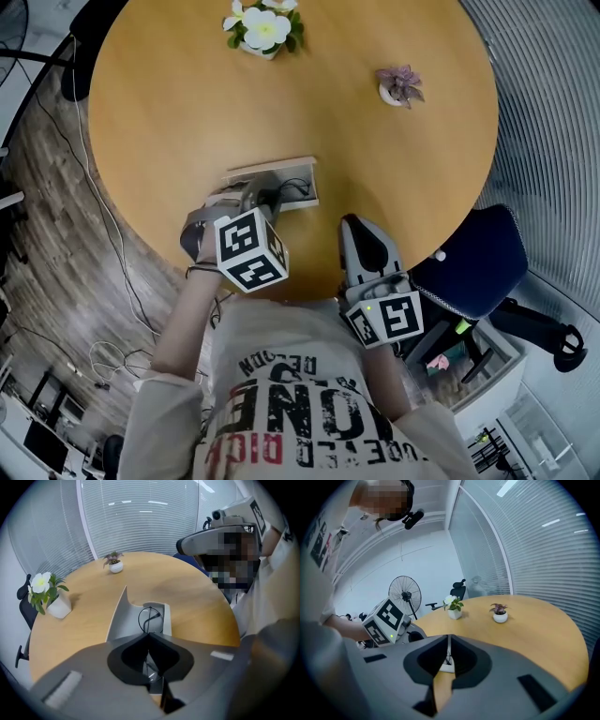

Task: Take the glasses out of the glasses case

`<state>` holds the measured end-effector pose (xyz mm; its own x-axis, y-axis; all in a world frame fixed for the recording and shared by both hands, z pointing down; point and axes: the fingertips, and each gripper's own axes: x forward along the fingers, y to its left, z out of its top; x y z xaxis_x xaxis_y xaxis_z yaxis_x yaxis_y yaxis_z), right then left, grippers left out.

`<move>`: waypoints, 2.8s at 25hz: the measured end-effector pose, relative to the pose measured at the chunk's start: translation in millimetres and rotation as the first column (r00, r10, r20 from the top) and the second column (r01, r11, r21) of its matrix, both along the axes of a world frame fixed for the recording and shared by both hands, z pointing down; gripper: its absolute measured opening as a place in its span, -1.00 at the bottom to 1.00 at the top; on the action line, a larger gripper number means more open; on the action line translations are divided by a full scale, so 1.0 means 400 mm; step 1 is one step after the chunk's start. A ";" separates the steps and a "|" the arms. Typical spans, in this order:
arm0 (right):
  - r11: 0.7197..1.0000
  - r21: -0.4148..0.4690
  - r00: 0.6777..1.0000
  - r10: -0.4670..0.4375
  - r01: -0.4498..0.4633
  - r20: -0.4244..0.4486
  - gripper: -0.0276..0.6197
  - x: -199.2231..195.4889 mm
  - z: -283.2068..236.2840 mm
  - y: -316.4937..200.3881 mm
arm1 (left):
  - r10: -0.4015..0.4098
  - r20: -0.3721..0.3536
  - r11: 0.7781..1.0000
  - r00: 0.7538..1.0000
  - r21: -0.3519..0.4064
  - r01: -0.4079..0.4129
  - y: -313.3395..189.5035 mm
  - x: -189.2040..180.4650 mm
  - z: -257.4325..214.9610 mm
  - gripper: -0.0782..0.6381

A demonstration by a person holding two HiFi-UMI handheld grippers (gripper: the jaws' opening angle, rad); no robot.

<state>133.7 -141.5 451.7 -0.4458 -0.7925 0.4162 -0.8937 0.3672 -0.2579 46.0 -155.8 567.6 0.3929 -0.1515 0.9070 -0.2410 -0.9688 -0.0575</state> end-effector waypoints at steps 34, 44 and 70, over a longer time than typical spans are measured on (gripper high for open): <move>0.964 0.258 0.998 0.058 -0.061 0.016 -0.82 -0.103 -0.282 0.160 | -0.131 -0.511 0.906 0.849 0.287 0.312 0.115 -0.096 -0.499 -0.73; 0.928 0.373 0.999 -0.006 -0.009 0.038 -0.82 -0.046 -0.428 0.317 | -0.229 -0.821 0.710 0.522 0.226 0.667 0.254 -0.138 -0.734 -0.73; 0.904 0.426 0.996 -0.067 0.037 0.054 -0.82 -0.002 -0.476 0.457 | -0.251 -0.914 0.467 0.320 0.175 0.867 0.534 -0.208 -0.781 -0.73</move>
